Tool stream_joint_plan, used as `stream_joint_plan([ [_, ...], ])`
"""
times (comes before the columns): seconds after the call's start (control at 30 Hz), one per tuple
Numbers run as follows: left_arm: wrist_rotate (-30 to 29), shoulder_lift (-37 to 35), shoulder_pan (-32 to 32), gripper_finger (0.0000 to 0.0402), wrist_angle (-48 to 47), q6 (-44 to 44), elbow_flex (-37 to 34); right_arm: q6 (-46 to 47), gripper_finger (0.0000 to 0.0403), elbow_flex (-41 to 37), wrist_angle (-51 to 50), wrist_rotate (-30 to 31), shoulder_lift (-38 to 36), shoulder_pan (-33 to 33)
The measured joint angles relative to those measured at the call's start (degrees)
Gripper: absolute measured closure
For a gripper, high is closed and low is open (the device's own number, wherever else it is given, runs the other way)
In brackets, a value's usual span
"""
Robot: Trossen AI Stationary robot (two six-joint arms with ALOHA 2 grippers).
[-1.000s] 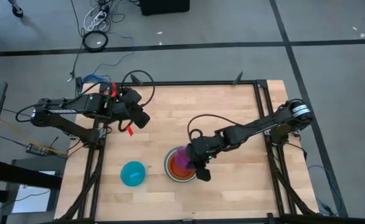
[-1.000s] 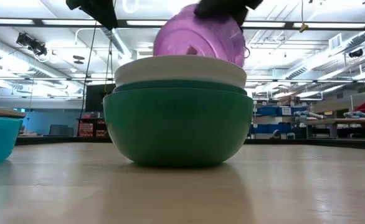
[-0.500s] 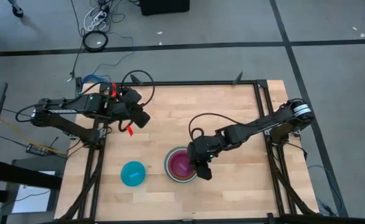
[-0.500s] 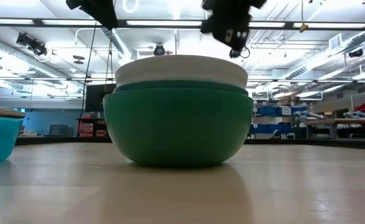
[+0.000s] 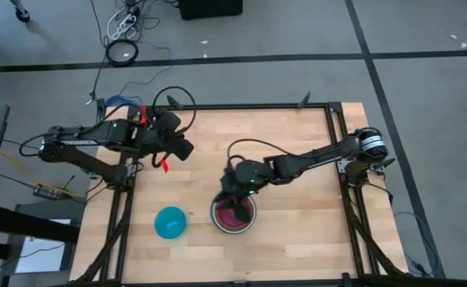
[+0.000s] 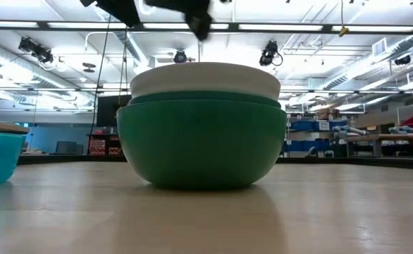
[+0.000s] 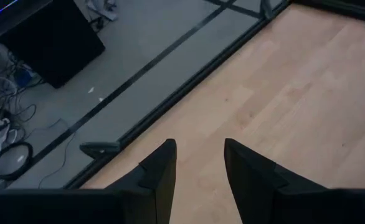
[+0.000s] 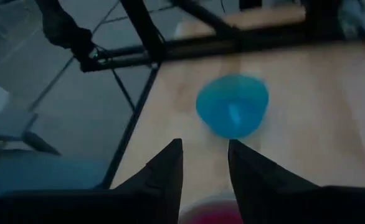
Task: Nest bowls inside each other
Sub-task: Stack the blue bowl on top of the violet bowl
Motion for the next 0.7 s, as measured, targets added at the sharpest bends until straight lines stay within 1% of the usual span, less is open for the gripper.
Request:
stream_joint_plan([
  [0.07, 1.49, -0.02, 0.02, 0.0257, 0.37, 0.83, 0.02, -2.88, 0.0287, 4.35, -3.15, 1.2, 2.32, -0.06],
  [0.1, 3.57, -0.05, 0.02, 0.0257, 0.25, 0.8, 0.02, -4.09, 0.0287, 6.62, -6.21, 1.99, 3.24, -0.05],
  [0.17, 10.25, -0.47, 0.02, 0.0257, -2.58, -0.22, 0.02, -6.29, 0.029, 10.62, -13.23, 6.29, 4.07, -0.02],
  [0.2, 14.45, -0.59, 0.0, 0.0257, -4.91, -1.55, 0.03, -7.2, 0.0292, 12.47, -16.96, 9.56, 4.15, -0.02],
  [0.3, 26.53, -0.45, -1.07, 0.0257, -14.01, -7.62, 0.04, -9.86, 0.0297, 16.52, -27.68, 22.52, 3.39, 0.35],
  [0.4, 35.26, 0.0, -3.91, 0.0257, -22.1, -11.15, 0.02, -10.9, 0.0301, 17.42, -35.56, 33.02, 1.49, 0.39],
  [0.47, 38.87, 0.13, -6.24, 0.0257, -24.88, -11.45, -0.01, -9.86, 0.0303, 17.44, -41.33, 38.0, -0.54, 0.24],
  [0.5, 40.31, 0.1, -7.64, 0.0257, -24.74, -11.5, -0.27, -8.66, 0.0304, 17.45, -44.71, 40.08, -1.66, 0.18],
  [0.63, 45.0, -0.19, -13.01, 0.0257, -21.23, -11.99, -3.33, -1.44, 0.0304, 17.48, -58.86, 46.23, -5.94, -0.13],
  [0.7, 45.87, -0.17, -15.51, 0.0257, -19.99, -13.92, -6.22, 2.78, 0.0304, 17.48, -65.54, 48.84, -8.4, -0.04],
])
